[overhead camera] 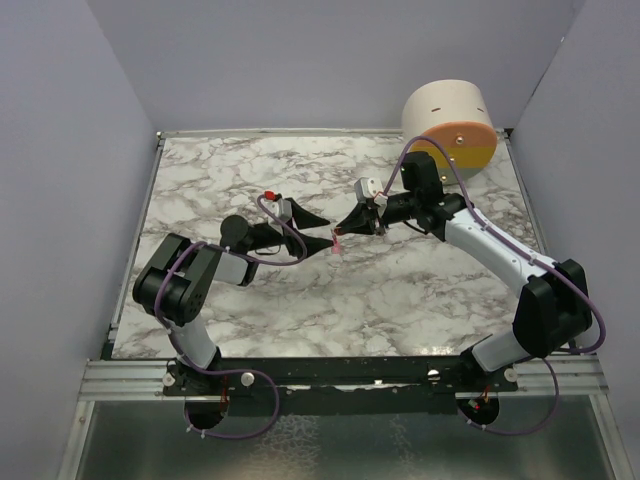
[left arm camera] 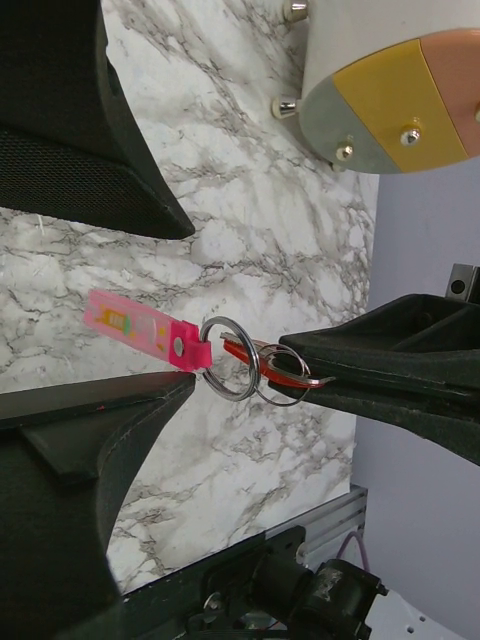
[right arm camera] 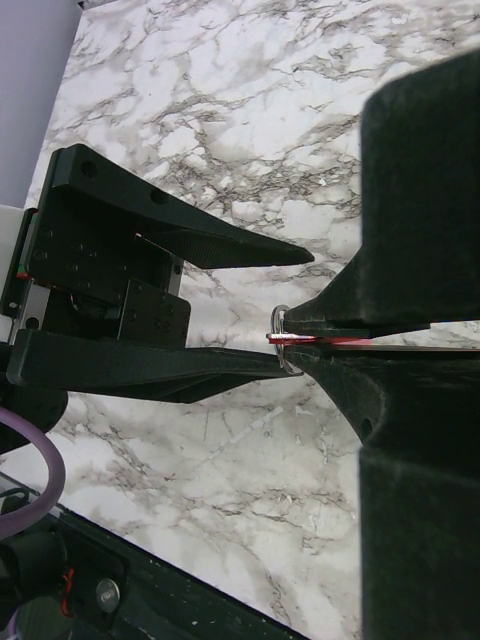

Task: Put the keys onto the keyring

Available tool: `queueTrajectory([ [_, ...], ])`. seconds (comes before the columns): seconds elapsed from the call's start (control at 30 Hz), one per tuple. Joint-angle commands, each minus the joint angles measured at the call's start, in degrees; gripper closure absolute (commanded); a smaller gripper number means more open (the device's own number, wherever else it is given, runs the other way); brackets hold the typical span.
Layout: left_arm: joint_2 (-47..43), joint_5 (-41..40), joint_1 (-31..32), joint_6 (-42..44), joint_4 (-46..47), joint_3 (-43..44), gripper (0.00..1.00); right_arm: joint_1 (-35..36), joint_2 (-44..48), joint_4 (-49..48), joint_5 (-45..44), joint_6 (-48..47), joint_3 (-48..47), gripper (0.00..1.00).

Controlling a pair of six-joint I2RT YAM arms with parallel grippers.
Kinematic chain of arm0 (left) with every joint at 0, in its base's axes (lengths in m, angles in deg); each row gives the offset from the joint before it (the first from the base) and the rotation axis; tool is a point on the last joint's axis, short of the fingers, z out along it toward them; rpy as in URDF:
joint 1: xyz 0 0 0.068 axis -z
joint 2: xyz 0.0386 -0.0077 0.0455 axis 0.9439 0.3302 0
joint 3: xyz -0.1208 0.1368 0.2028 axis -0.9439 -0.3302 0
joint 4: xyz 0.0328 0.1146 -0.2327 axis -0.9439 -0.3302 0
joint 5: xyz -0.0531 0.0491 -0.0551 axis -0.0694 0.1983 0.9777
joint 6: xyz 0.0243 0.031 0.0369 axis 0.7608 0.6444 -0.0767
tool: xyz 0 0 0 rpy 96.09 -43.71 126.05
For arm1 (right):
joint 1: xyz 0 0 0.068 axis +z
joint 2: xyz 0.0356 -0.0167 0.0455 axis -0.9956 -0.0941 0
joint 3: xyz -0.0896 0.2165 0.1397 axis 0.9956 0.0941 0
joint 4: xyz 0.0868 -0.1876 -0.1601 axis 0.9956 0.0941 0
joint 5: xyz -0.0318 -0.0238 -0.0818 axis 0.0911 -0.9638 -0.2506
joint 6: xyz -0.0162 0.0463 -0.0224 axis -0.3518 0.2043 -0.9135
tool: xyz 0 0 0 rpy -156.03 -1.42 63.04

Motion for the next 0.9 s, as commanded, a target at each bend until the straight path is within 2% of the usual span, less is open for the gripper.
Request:
queueTrajectory([
  [0.0,-1.6,2.4,-0.6,-0.4,12.6,0.6,0.43,-0.3,-0.5,1.2,2.0,-0.9,-1.0,0.99],
  [0.33,-3.9,1.0,-1.7,-1.2,12.6,1.1,0.43,-0.3,-0.8,1.3,2.4,-1.1,-0.7,0.99],
  [0.87,-1.7,2.2,-1.6,-2.8,12.8,3.8,0.47,-0.3,-1.3,1.2,3.3,-1.3,-1.0,0.99],
])
